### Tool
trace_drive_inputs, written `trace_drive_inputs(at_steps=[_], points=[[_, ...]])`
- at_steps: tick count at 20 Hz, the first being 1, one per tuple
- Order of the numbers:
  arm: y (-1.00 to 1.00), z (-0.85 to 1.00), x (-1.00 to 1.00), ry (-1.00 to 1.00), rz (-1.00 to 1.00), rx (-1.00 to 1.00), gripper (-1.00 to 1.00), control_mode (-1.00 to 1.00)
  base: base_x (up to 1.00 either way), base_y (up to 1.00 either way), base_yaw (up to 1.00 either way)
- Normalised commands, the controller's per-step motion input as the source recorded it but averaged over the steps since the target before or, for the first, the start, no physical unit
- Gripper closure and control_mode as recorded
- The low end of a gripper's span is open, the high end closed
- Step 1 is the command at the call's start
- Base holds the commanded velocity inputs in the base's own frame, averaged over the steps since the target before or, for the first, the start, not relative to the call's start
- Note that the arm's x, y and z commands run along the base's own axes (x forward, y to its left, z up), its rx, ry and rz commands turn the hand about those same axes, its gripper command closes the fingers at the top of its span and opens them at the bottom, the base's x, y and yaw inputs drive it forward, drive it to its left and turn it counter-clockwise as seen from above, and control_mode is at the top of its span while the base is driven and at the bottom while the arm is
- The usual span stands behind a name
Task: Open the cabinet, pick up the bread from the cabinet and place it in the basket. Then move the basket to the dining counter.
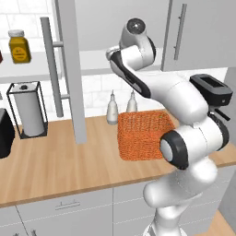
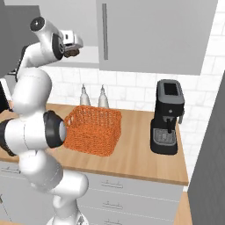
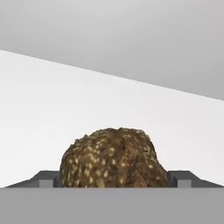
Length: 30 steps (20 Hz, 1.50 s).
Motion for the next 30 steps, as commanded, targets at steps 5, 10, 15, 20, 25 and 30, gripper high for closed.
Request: trace_drive_inputs(at_steps=[5, 10, 15, 20, 25, 30], points=[[-0.01, 0.25, -1.0, 0.03, 0.0, 0.08, 1.0, -1.0, 0.0, 0.0, 0.0], [-0.08, 0.14, -1.0, 0.21, -0.02, 0.06, 1.0, -1.0, 0.0, 0.0, 0.0], [-0.56, -0.35, -1.0, 0.14, 0.0, -0.07, 1.0, -1.0, 0.0, 0.0, 0.0], [-0.68, -0.66, -1.0, 0.07, 0.0, -0.1, 1.0, -1.0, 0.0, 0.0, 0.0], [-0.64, -0.97, -0.36, 0.14, 0.0, -0.02, 1.0, -1.0, 0.0, 0.0, 0.0], [-0.33, -1.0, 0.28, 0.12, 0.0, 0.0, 1.0, -1.0, 0.0, 0.0, 0.0]])
